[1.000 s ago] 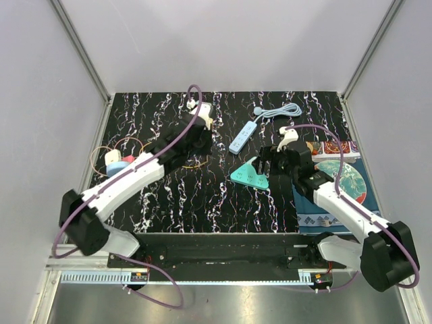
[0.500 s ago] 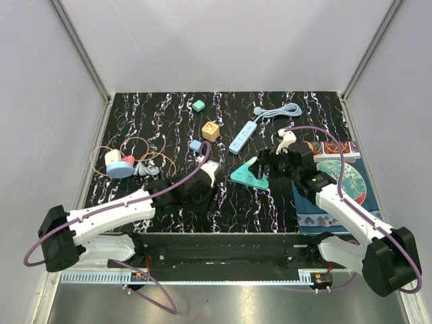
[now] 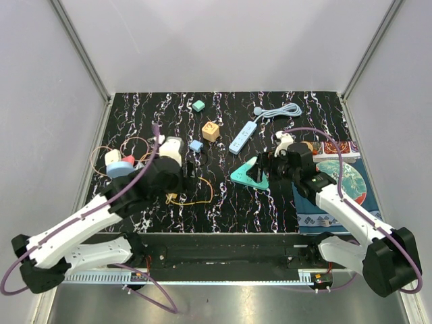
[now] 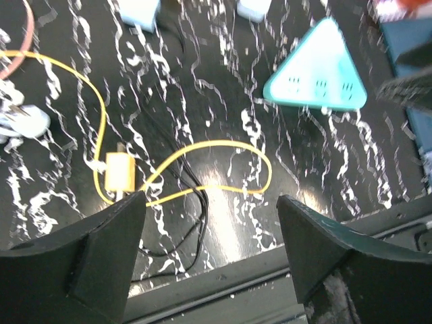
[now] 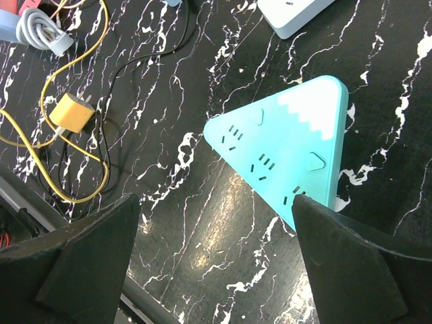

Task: Insert the plug
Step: Move the plug to the center of the board, then pick up the plug from the center of the board.

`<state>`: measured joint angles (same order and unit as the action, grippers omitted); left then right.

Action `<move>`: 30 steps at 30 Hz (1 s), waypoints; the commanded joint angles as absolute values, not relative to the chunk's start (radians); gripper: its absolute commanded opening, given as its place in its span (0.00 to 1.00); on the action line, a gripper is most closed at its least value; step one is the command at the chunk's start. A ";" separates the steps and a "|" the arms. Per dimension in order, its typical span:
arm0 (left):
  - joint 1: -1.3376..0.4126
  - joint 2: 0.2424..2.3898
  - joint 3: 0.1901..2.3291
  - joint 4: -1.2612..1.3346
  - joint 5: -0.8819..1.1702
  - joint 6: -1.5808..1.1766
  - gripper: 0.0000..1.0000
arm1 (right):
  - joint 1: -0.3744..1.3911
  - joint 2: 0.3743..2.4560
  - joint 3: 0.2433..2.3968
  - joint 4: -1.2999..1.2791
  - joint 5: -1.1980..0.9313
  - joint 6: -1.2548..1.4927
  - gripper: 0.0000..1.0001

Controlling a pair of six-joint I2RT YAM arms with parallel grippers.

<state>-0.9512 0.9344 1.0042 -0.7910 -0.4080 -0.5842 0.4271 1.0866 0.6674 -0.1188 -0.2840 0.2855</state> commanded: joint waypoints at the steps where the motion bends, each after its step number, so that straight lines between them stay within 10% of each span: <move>1: -0.914 0.861 1.097 -0.821 -0.546 -0.519 0.82 | 0.448 1.060 0.712 -0.115 -0.314 0.281 1.00; 13: -0.565 1.139 1.069 -0.563 -0.333 -0.566 0.78 | 0.489 1.092 0.721 -0.115 -0.276 0.259 1.00; 30: -0.505 1.879 1.431 -0.377 -0.449 -0.742 0.80 | 0.489 1.123 0.709 -0.114 -0.198 0.193 1.00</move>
